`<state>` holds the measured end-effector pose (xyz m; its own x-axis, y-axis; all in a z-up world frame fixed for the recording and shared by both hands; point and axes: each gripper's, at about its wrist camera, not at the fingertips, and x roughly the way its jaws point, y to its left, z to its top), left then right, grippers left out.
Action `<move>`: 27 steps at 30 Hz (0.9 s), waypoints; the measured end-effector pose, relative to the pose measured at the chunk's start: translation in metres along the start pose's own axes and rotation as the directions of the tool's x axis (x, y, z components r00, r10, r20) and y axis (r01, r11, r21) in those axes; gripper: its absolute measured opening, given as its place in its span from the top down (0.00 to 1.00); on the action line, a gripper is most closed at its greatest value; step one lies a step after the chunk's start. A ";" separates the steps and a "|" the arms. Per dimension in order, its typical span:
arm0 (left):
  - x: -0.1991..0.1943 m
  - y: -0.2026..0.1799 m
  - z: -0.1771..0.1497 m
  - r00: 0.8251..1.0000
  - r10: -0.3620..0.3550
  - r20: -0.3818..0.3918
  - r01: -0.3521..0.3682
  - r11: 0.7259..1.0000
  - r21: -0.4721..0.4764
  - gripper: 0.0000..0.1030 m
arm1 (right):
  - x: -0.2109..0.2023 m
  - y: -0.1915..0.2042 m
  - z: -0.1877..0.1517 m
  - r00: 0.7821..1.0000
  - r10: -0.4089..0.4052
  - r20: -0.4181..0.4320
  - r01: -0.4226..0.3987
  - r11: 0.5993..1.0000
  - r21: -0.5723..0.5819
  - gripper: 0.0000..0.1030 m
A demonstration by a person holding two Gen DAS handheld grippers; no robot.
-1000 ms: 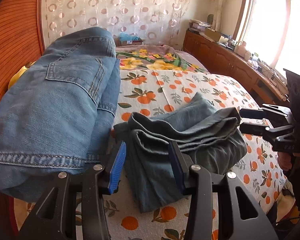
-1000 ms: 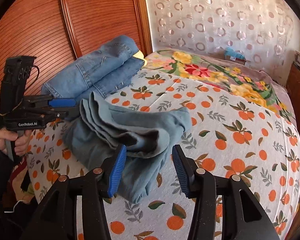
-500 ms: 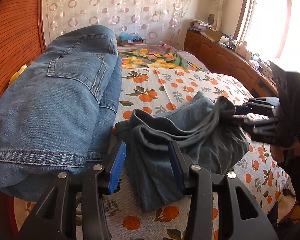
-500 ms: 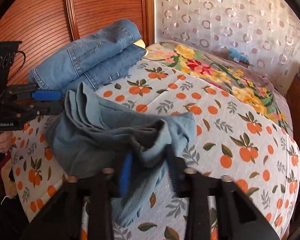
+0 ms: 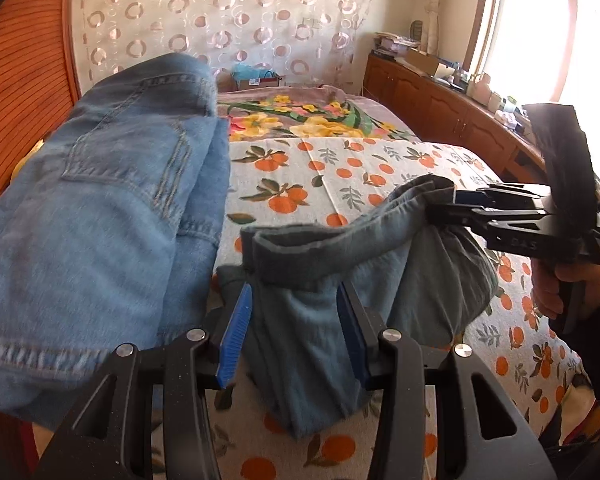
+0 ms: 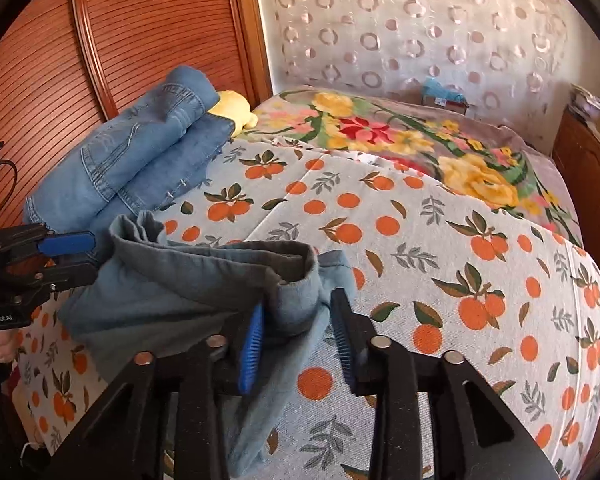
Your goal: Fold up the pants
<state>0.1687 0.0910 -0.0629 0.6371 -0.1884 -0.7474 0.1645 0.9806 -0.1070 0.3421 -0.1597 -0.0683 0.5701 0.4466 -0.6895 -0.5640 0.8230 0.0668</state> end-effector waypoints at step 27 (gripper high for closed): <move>0.005 -0.003 -0.013 0.998 0.063 -0.009 -0.063 0.998 -0.007 0.43 | 0.008 0.005 -0.018 0.997 0.046 -0.059 -0.044 0.998 0.033 0.54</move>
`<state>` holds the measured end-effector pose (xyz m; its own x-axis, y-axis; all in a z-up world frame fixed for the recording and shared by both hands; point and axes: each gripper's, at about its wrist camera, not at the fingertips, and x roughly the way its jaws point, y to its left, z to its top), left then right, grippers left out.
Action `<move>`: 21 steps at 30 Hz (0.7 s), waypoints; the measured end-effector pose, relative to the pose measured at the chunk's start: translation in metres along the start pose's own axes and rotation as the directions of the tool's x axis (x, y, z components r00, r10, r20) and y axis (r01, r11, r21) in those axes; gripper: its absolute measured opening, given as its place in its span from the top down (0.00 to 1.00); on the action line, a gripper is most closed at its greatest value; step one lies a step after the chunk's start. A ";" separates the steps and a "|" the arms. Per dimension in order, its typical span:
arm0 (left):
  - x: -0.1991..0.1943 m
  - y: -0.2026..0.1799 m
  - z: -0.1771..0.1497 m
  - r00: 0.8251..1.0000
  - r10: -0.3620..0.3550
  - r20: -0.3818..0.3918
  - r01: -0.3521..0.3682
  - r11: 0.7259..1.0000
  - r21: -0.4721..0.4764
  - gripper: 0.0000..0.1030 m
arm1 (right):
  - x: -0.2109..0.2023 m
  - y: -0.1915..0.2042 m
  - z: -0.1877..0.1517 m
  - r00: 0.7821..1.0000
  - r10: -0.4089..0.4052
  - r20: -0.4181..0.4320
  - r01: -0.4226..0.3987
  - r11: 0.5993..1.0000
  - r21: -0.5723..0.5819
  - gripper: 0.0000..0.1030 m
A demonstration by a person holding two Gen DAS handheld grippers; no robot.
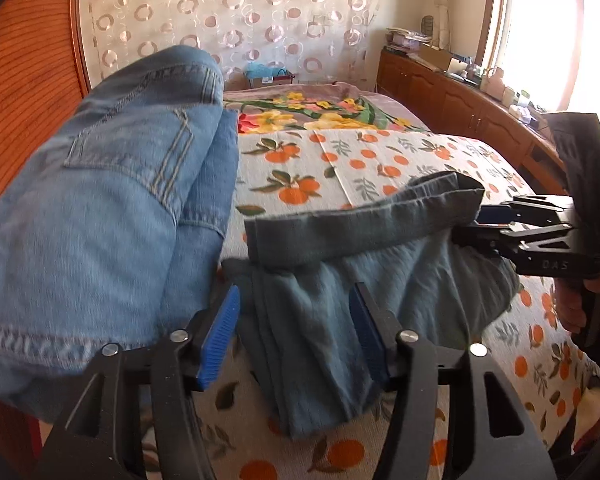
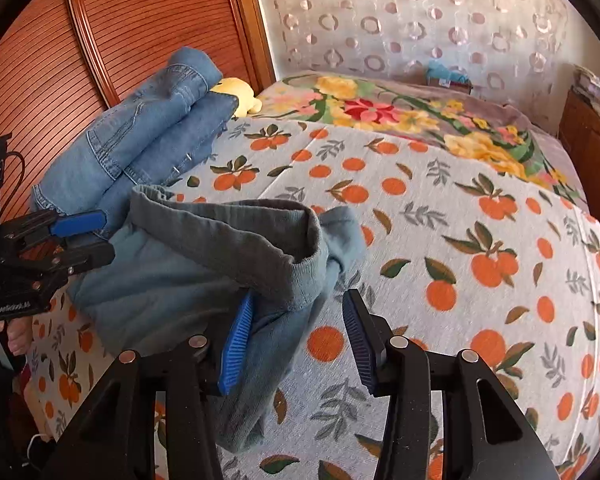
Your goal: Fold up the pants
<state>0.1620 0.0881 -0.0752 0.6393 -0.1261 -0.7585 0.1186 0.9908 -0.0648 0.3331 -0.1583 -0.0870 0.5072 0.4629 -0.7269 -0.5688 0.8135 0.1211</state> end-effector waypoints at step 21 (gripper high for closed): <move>0.004 0.000 -0.033 0.998 -0.008 -0.062 0.006 1.000 -0.030 0.43 | -0.036 0.016 -0.046 0.998 0.061 -0.035 -0.059 0.996 0.062 0.53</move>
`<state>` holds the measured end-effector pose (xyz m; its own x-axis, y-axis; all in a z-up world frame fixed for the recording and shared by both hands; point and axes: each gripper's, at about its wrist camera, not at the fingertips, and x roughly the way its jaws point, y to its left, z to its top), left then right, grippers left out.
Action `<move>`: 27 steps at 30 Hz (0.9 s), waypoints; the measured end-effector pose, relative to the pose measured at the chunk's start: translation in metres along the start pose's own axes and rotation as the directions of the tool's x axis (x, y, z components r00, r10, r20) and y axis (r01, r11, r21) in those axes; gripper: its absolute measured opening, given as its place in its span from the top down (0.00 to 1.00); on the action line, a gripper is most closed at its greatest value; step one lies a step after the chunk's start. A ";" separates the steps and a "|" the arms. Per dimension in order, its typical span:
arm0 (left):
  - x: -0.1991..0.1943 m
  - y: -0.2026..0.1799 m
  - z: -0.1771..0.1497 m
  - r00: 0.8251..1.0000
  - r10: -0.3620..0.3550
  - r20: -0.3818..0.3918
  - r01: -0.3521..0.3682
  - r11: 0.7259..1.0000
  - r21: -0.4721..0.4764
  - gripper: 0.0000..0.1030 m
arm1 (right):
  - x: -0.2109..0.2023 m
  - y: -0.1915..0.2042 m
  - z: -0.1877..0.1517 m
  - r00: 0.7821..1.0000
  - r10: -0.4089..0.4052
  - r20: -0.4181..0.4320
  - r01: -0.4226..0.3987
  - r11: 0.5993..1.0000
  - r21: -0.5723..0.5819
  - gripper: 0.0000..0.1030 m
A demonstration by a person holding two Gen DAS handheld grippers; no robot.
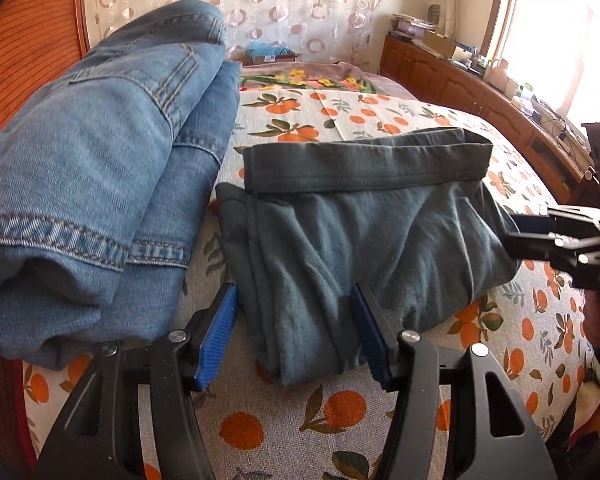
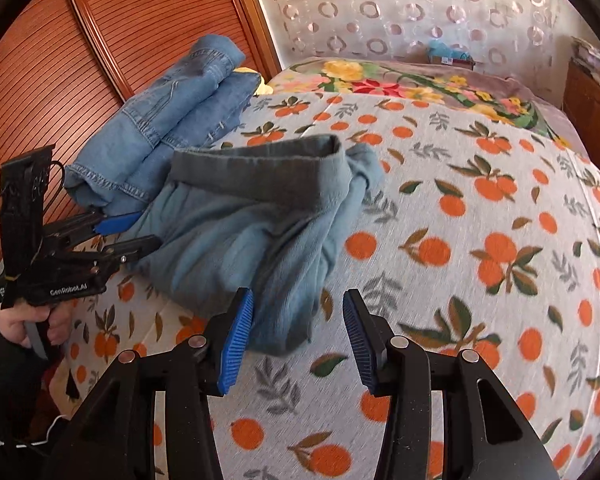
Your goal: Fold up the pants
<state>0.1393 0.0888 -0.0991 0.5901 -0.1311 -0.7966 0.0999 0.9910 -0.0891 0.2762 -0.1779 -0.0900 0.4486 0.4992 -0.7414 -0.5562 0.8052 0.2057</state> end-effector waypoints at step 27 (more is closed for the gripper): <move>-0.017 -0.020 0.000 0.998 -0.050 0.027 0.050 0.998 0.025 0.43 | -0.052 -0.024 -0.052 0.999 -0.028 0.030 0.027 0.999 0.032 0.89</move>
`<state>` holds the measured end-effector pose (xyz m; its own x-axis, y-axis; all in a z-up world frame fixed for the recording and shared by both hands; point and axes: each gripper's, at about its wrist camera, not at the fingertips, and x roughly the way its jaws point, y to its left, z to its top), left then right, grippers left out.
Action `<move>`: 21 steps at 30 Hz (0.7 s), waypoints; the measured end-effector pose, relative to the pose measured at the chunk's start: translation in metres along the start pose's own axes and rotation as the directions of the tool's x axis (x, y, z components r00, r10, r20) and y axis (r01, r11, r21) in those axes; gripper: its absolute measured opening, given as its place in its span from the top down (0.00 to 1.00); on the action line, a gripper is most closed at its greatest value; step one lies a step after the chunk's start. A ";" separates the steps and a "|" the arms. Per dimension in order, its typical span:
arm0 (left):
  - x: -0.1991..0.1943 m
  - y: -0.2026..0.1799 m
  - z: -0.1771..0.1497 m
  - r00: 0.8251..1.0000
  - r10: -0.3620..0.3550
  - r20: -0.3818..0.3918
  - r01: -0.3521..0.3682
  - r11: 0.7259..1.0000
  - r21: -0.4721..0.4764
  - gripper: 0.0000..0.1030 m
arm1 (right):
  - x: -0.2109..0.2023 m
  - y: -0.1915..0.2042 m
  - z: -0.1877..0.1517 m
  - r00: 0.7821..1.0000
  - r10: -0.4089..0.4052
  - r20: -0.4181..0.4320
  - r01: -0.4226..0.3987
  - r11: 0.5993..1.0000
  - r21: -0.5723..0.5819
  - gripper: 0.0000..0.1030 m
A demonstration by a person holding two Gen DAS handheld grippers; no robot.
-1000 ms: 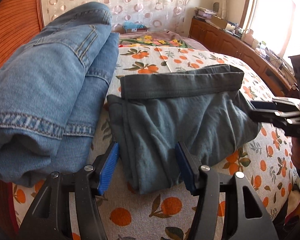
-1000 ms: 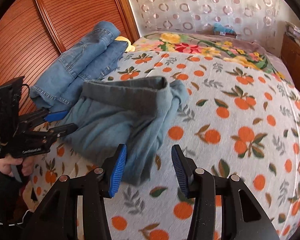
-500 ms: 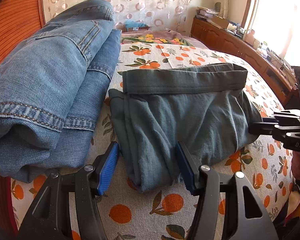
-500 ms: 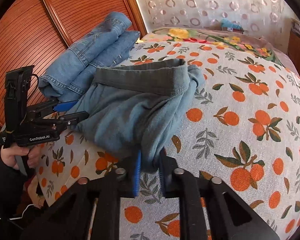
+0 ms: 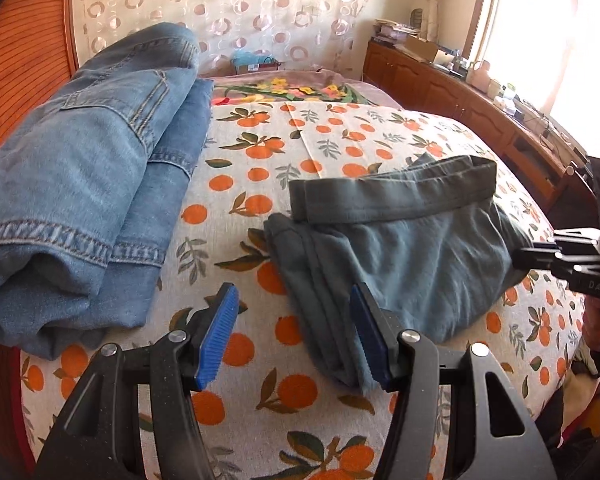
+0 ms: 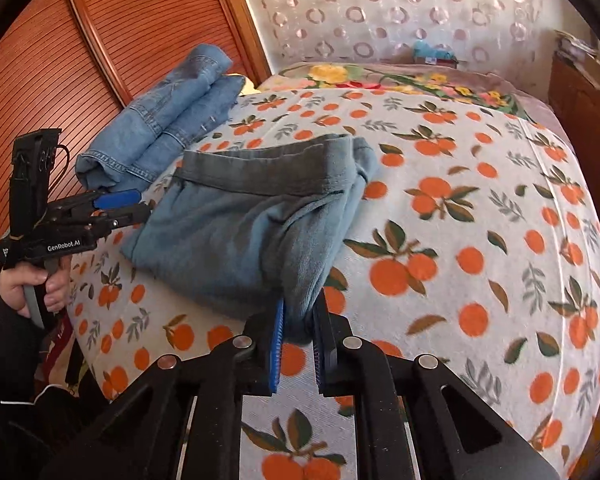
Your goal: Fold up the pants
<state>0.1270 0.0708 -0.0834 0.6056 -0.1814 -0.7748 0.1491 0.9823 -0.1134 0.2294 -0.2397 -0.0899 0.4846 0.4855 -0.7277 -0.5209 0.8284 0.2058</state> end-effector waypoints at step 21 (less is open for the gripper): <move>0.041 0.001 0.026 0.998 -0.050 -0.039 0.049 0.998 -0.032 0.43 | 0.040 -0.003 0.056 0.998 -0.055 -0.016 0.053 0.995 -0.088 0.54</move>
<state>0.1724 0.0630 -0.0989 0.5666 -0.2287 -0.7916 0.1540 0.9732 -0.1710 0.2897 -0.2070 -0.0835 0.5010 0.4351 -0.7481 -0.5542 0.8253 0.1088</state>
